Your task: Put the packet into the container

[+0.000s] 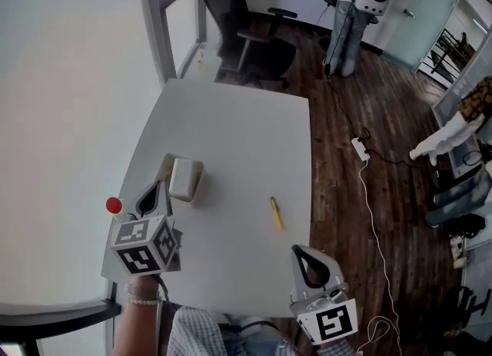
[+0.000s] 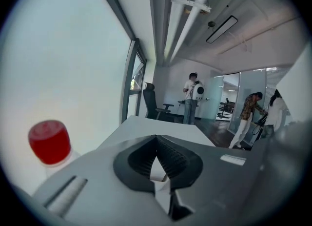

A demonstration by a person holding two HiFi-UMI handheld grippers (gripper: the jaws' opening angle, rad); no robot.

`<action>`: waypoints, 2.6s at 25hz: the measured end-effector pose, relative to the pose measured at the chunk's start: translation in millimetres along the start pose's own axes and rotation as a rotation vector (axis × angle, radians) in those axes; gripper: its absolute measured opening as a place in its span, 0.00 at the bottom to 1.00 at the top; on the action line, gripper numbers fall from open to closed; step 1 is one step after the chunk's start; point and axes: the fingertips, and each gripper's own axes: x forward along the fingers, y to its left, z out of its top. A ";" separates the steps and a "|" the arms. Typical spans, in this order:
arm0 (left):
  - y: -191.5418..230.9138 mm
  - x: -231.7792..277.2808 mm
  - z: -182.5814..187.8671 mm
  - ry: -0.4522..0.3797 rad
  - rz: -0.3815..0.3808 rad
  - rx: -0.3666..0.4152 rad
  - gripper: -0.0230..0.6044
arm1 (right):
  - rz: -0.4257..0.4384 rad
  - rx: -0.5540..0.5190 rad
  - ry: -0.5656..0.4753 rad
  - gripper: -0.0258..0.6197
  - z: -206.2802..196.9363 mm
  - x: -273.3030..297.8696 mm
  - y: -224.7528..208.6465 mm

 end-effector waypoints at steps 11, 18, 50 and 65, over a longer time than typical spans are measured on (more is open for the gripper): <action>-31.3 -51.0 41.6 -0.131 -0.118 0.070 0.04 | -0.070 -0.063 -0.055 0.04 23.5 -11.6 -19.0; -44.0 -82.2 58.6 -0.221 -0.162 0.132 0.04 | -0.082 -0.085 -0.090 0.04 38.3 -15.4 -20.6; -76.9 -144.2 54.8 -0.289 -0.262 0.188 0.04 | -0.024 -0.135 -0.189 0.04 80.6 -17.3 3.3; -79.1 -141.3 55.0 -0.282 -0.272 0.182 0.04 | 0.007 -0.110 -0.171 0.04 81.7 -12.7 13.0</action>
